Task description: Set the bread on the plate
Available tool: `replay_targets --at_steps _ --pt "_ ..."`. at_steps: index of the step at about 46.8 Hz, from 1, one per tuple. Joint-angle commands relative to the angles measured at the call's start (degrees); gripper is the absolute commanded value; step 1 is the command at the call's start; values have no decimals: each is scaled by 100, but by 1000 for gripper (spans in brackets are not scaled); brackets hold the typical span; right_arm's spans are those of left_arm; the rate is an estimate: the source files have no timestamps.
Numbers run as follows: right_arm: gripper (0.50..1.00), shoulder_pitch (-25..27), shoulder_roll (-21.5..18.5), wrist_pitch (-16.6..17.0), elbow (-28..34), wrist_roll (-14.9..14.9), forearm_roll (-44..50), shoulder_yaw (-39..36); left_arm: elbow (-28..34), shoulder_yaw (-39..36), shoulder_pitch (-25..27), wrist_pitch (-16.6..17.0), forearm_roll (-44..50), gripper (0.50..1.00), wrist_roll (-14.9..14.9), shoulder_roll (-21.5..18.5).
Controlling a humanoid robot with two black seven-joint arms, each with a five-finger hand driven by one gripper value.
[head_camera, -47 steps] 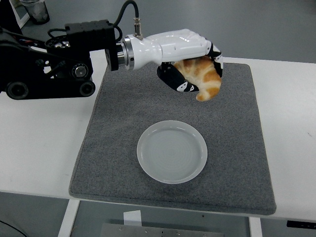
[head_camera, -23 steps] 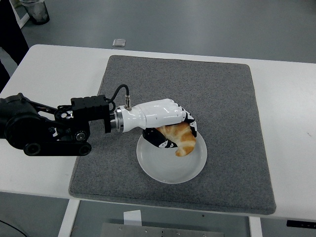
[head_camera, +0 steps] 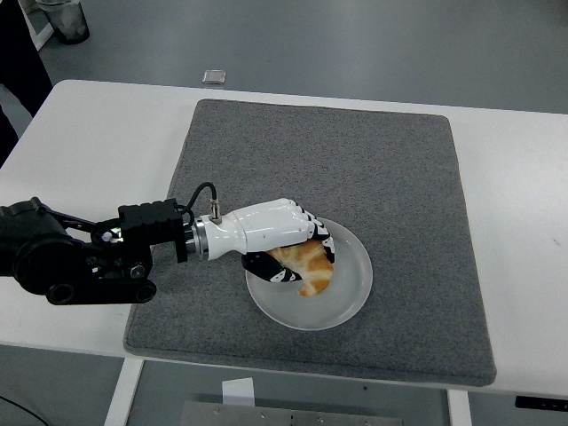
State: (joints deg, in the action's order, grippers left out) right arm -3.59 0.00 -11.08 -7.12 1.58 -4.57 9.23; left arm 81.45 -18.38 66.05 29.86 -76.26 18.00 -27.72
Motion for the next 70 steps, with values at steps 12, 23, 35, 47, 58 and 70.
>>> replay_targets --at_steps 12,23,35,47,58,70 --pt "952 7 0 -17 0 9 0 0 -569 361 -558 2 15 500 37 425" --pt "952 7 0 -8 0 9 0 0 -657 449 -629 19 68 500 37 539" --pt "952 7 0 0 0 9 0 0 -718 555 -638 19 94 500 37 539" --pt "952 7 0 0 0 0 0 0 -771 686 -901 19 129 531 37 530" --pt "952 -2 0 9 0 0 0 0 -868 783 -1042 19 129 670 37 539" --pt "952 7 0 9 0 9 0 0 -868 853 -1051 28 129 919 37 530"
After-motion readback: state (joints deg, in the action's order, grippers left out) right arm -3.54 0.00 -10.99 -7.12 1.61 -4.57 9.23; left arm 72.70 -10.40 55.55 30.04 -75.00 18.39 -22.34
